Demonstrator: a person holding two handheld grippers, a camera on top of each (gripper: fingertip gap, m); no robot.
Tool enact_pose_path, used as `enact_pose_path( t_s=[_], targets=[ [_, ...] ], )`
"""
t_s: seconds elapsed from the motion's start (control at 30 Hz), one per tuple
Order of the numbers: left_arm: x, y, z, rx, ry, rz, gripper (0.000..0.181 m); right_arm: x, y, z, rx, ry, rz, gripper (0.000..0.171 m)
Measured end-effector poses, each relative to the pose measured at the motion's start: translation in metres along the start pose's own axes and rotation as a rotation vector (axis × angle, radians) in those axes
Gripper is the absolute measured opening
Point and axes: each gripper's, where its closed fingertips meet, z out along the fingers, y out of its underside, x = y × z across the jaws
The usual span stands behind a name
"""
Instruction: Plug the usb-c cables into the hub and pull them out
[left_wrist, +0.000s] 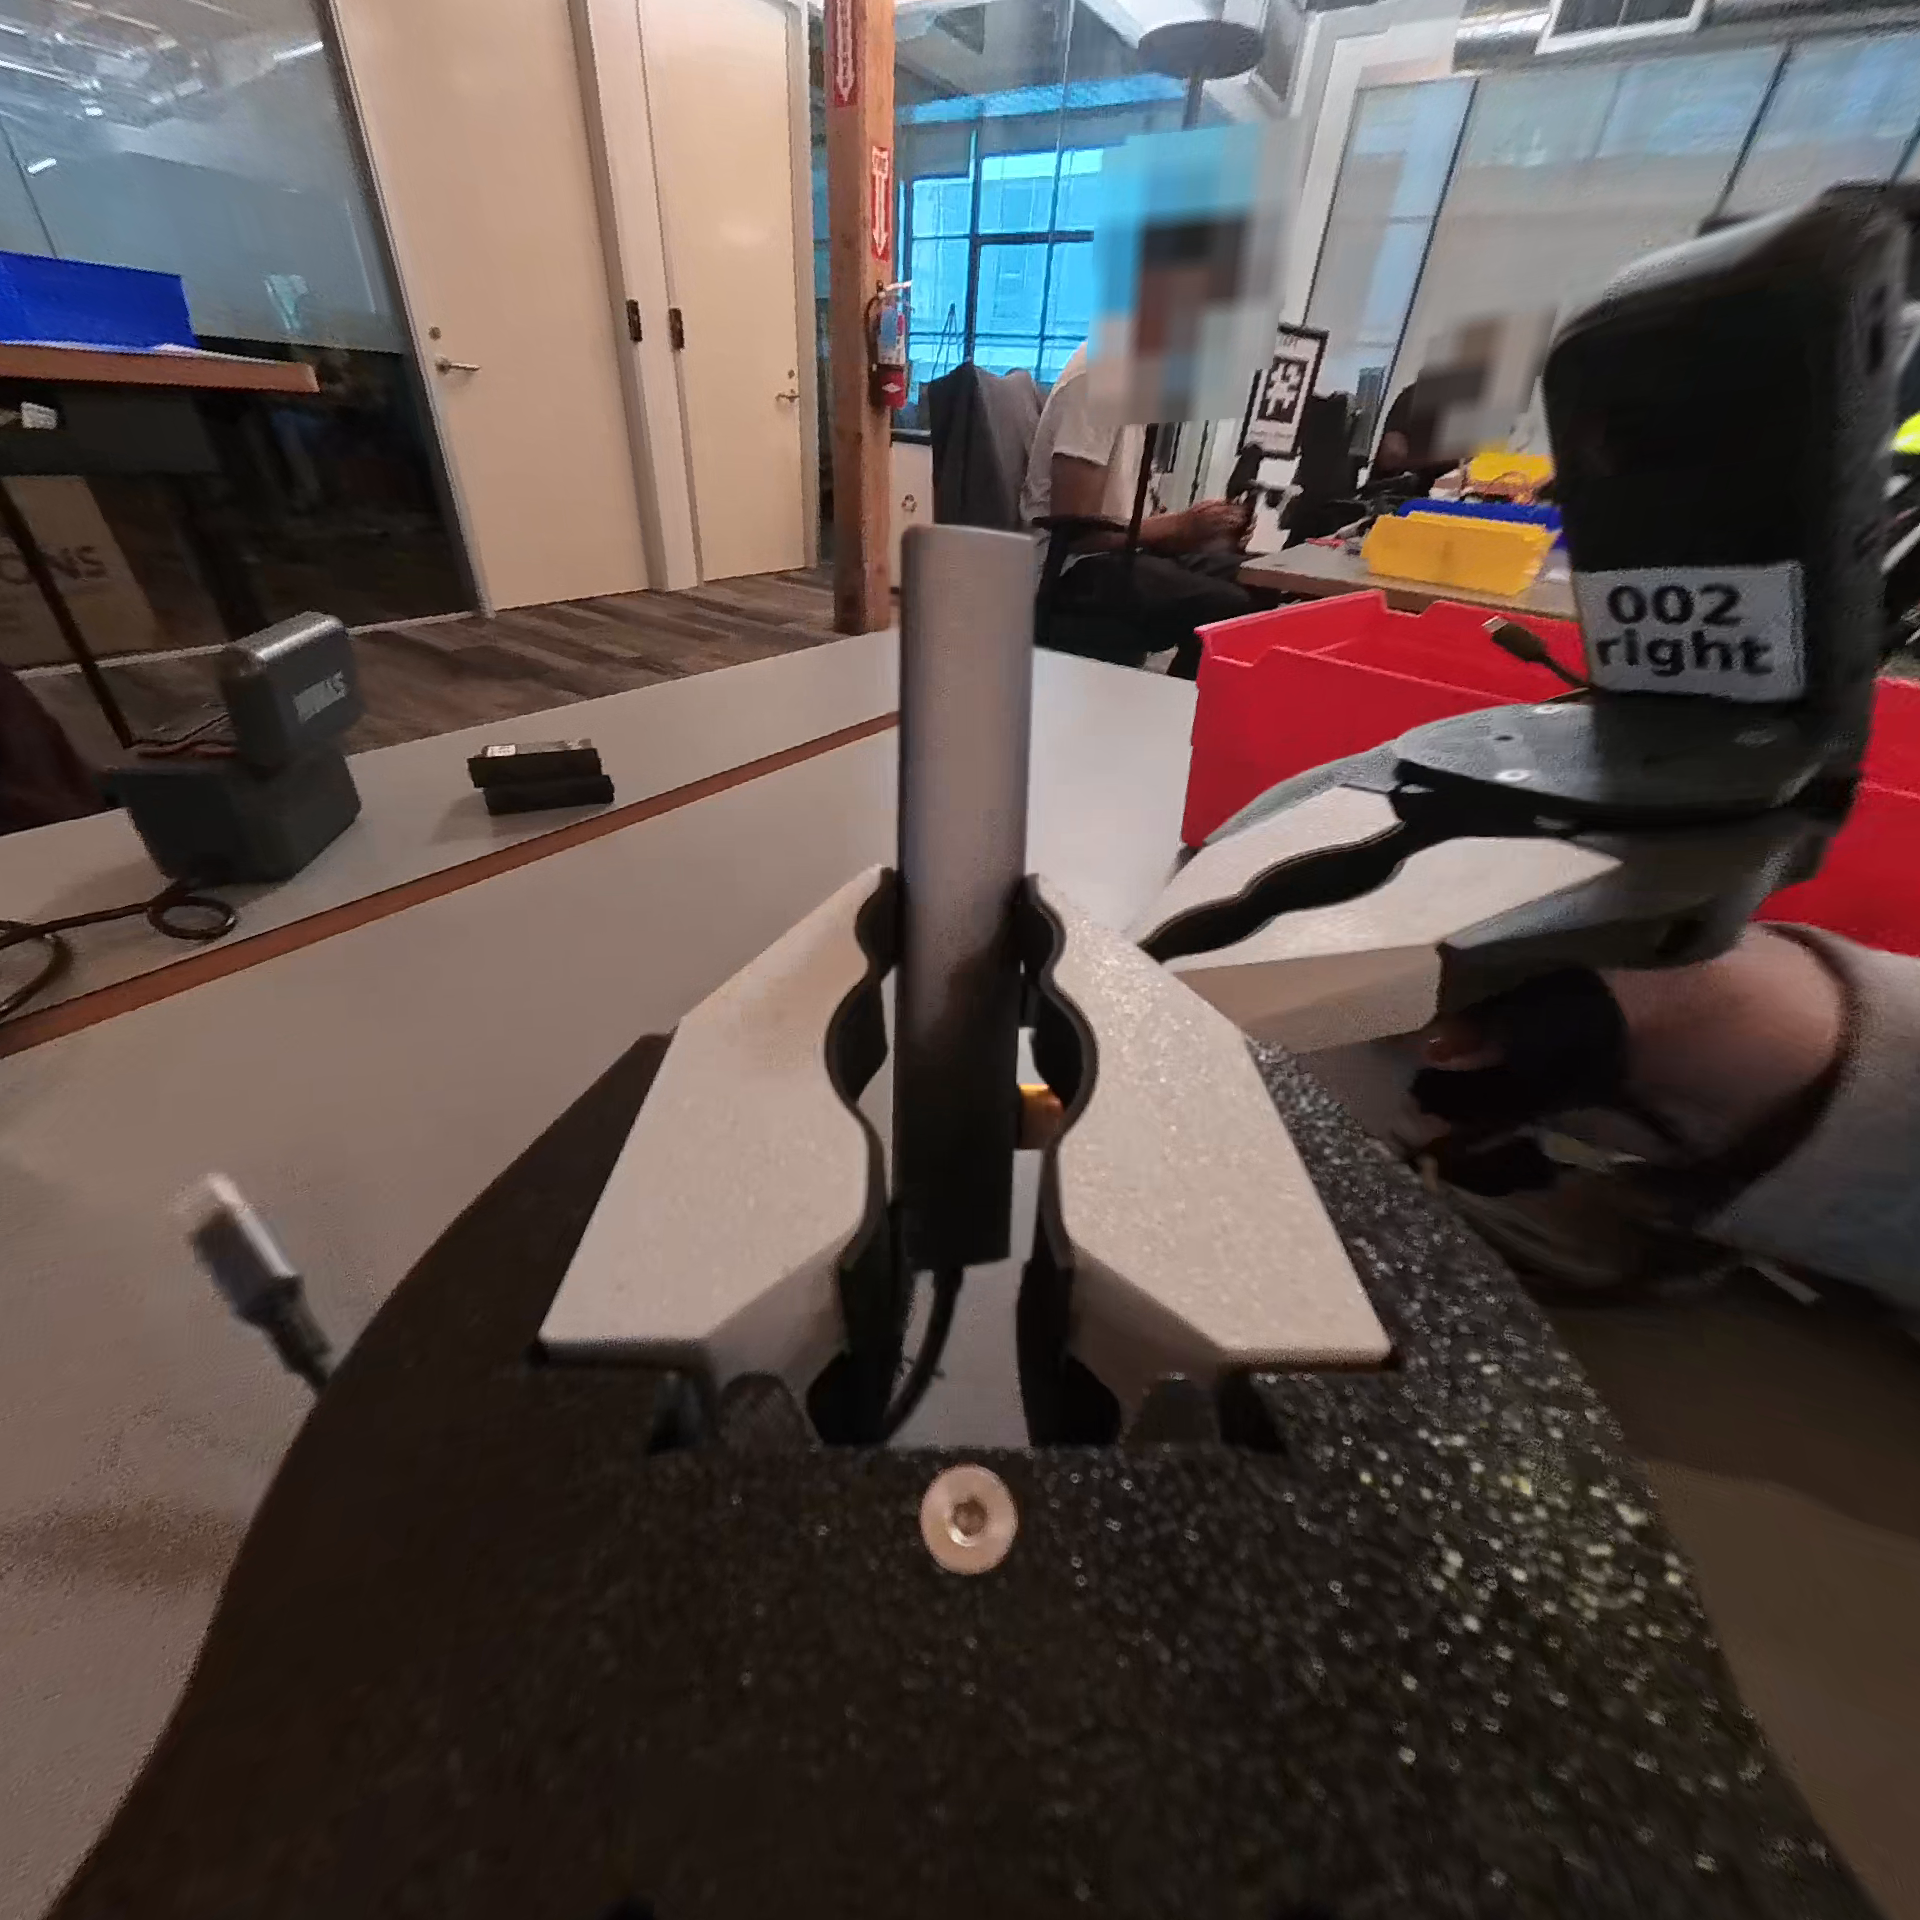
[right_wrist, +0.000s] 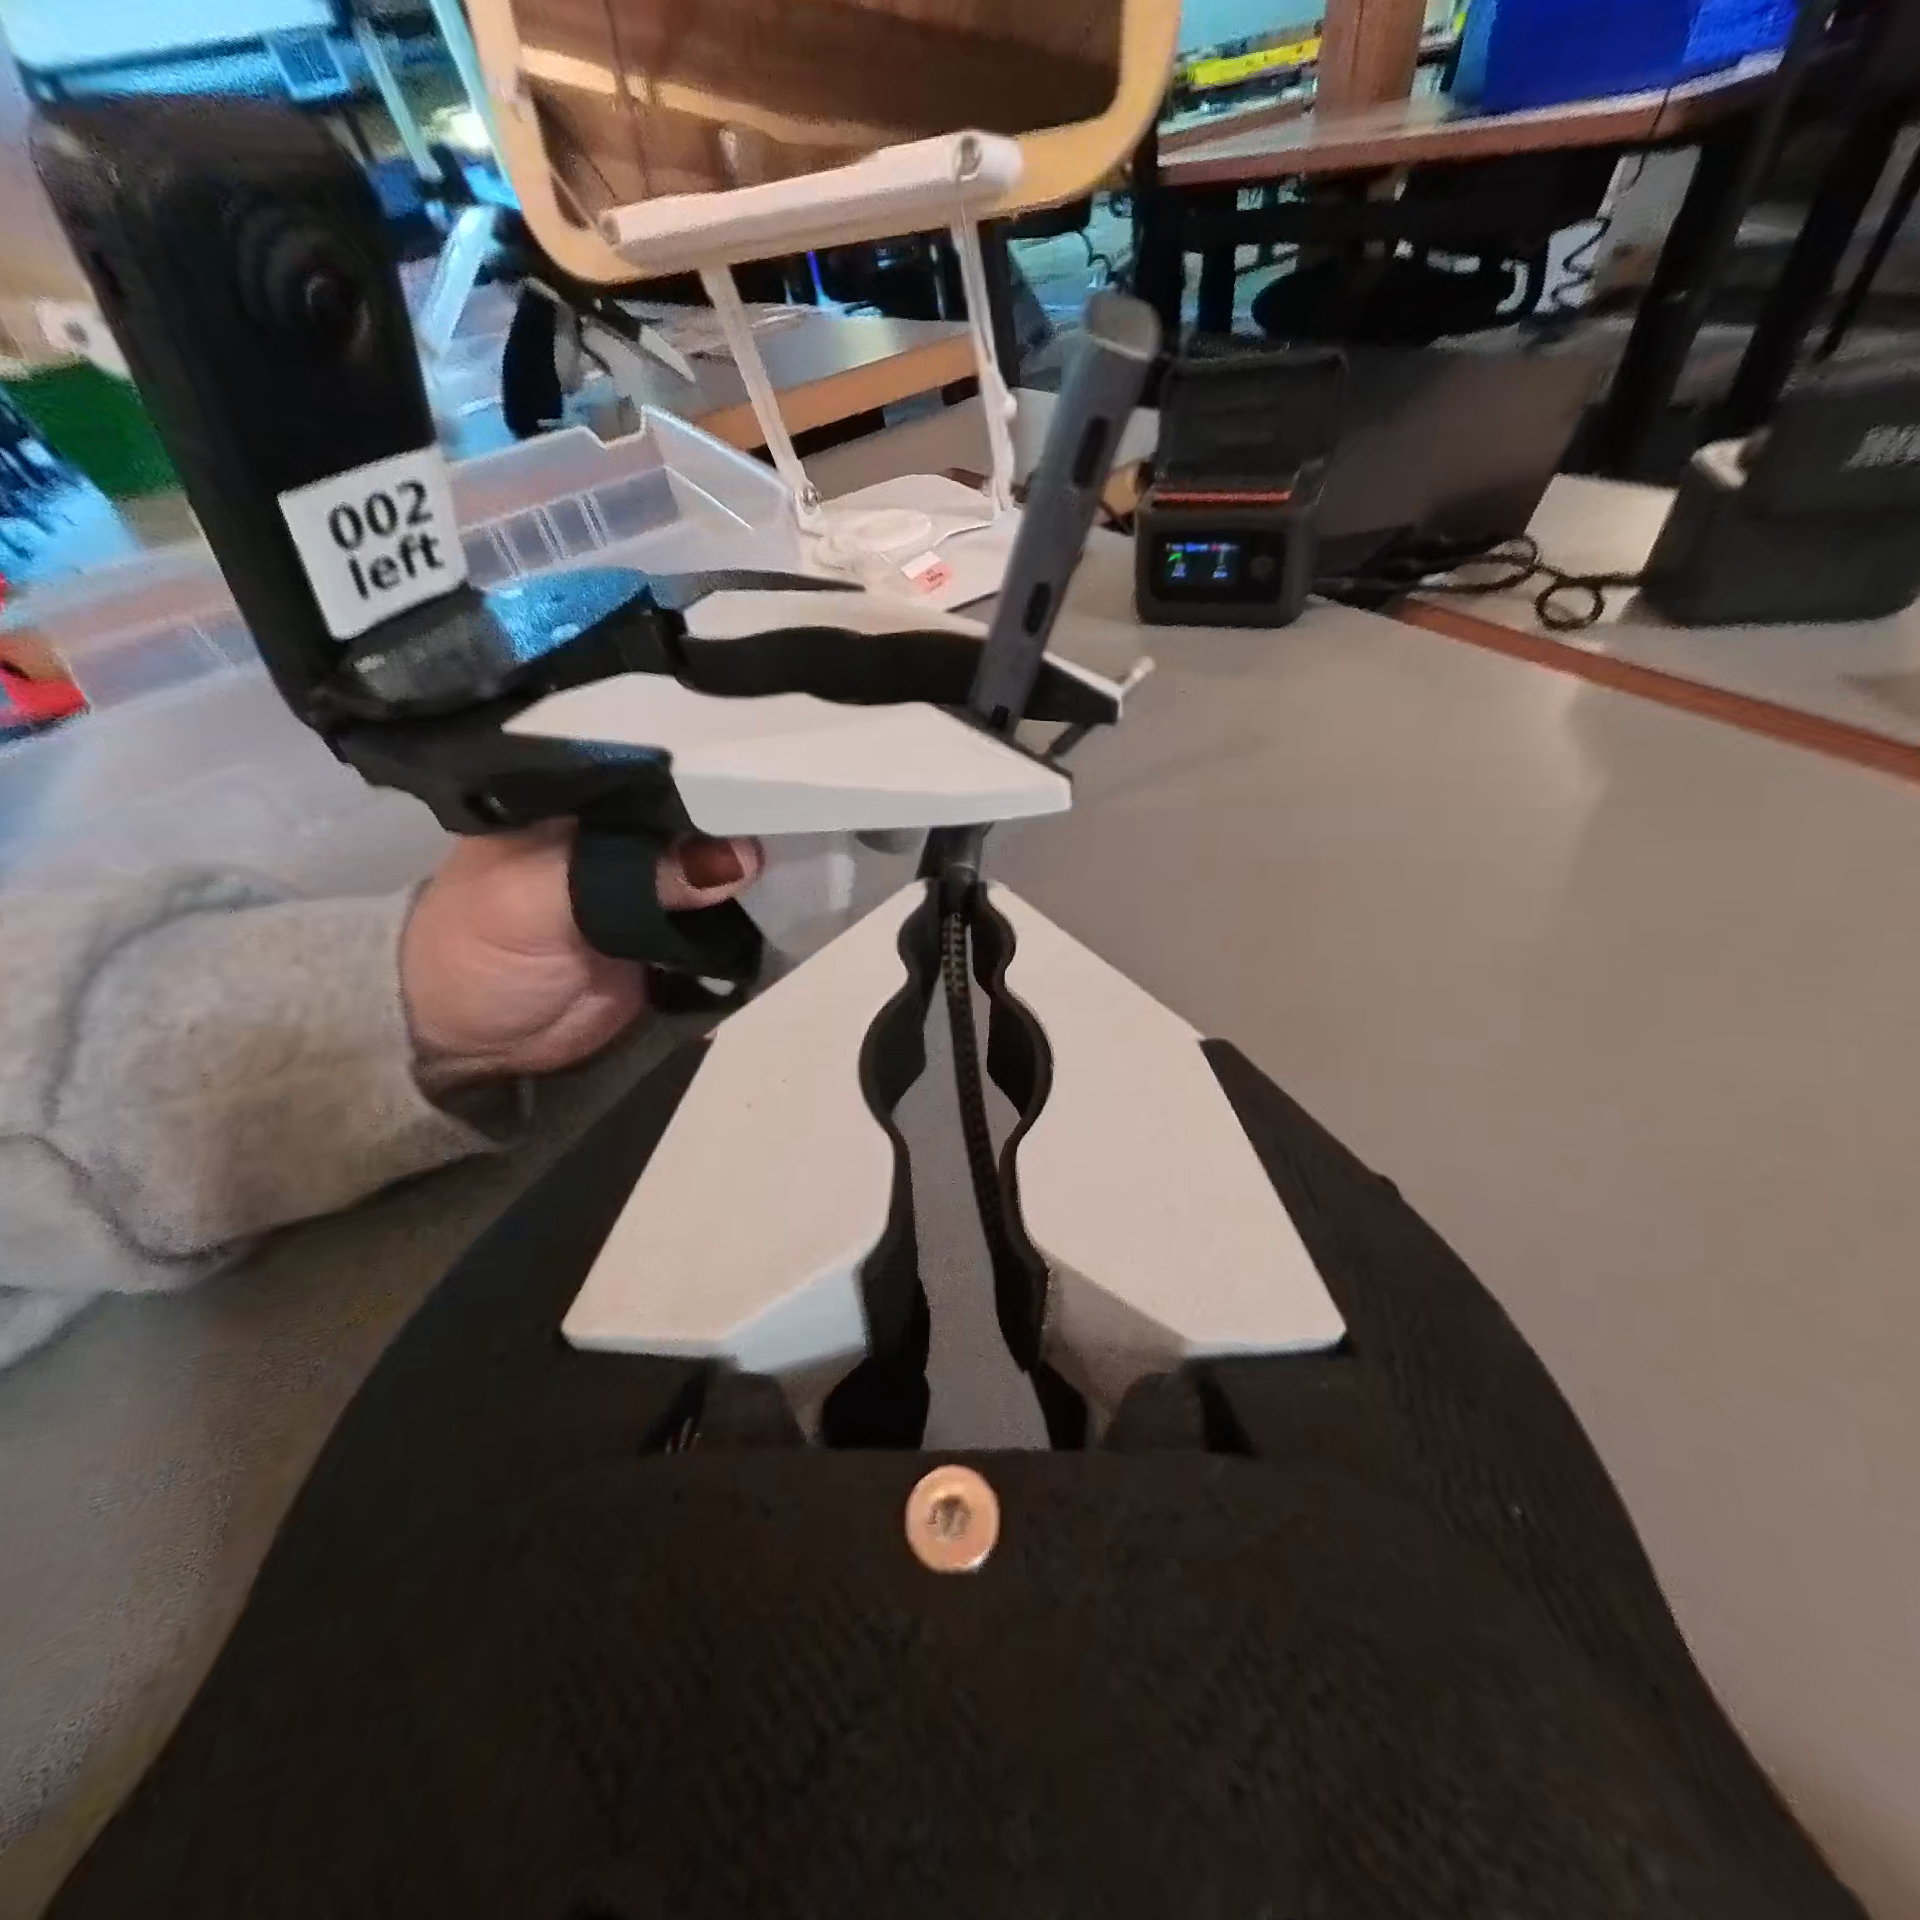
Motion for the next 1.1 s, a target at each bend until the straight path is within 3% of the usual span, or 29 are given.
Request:
enact_pose_path(
  t_s=[0.03, 0.13, 0.23, 0.4, 0.53, 0.67, 0.8, 1.1],
  targets=[
    [0.003, -0.002, -0.002, 0.014, 0.006, -0.027, 0.022, 0.0, 0.0, 0.0, 0.0, 0.016, -0.057, 0.003],
    [0.005, -0.01, -0.01, 0.071, -0.026, -0.089, 0.041, 0.0, 0.004, -0.004, -0.033, 0.107, -0.334, 0.003],
    [0.005, -0.004, -0.019, 0.029, -0.064, 0.032, 0.06, -0.004, 0.011, -0.008, -0.092, 0.185, -0.689, 0.003],
    [0.04, 0.018, -0.039, -0.084, 0.117, 0.233, 0.065, -0.025, 0.023, -0.014, -0.113, 0.182, -1.073, 0.003],
    [0.062, 0.047, -0.054, -0.211, 0.233, 0.468, 0.041, -0.039, 0.031, -0.022, -0.122, 0.152, -1.171, 0.003],
    [0.065, 0.058, -0.058, -0.265, 0.219, 0.647, 0.026, -0.046, 0.042, -0.021, -0.151, 0.131, -1.228, 0.003],
    [0.081, 0.06, -0.059, -0.238, 0.29, 0.656, 0.021, -0.05, 0.05, -0.015, -0.154, 0.111, -1.229, 0.003],
    [0.065, 0.08, -0.059, -0.373, 0.192, 0.874, 0.021, -0.045, 0.061, -0.007, -0.214, 0.128, -1.267, 0.003]
  ],
)
